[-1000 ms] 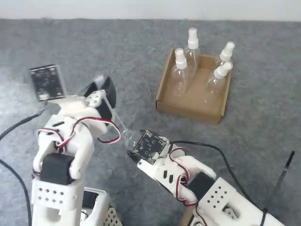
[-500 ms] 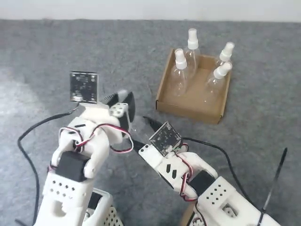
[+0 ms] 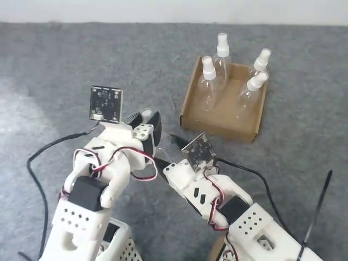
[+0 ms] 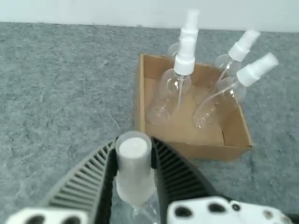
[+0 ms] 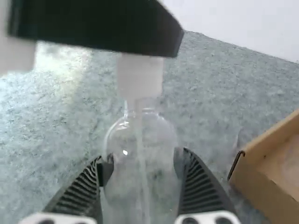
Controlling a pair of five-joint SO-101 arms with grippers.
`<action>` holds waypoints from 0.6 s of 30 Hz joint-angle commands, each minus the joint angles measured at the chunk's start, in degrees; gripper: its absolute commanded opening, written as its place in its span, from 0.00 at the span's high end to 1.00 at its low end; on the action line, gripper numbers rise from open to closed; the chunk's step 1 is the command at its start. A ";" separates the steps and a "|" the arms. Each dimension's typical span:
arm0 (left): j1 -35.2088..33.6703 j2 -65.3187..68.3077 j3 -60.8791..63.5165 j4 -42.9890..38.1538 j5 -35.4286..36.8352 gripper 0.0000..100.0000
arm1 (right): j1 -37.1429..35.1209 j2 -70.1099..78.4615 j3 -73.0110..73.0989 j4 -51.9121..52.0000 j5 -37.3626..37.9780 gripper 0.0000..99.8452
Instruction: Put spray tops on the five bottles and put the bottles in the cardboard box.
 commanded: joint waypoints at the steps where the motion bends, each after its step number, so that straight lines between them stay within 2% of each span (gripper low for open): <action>1: 2.46 0.26 1.63 -0.18 -0.53 0.99 | 3.65 -1.19 -2.20 -1.89 -1.49 0.99; 12: 2.99 0.18 1.27 -0.18 -0.70 0.98 | 3.74 -1.27 -2.11 -1.71 -1.14 0.99; 15: 2.90 0.18 1.10 -0.18 -0.97 0.92 | 3.74 -1.27 -2.11 -1.63 -1.14 0.99; 18: 2.81 0.18 -0.22 -0.18 -4.22 0.84 | 3.82 -1.27 -2.11 -1.63 -1.14 0.99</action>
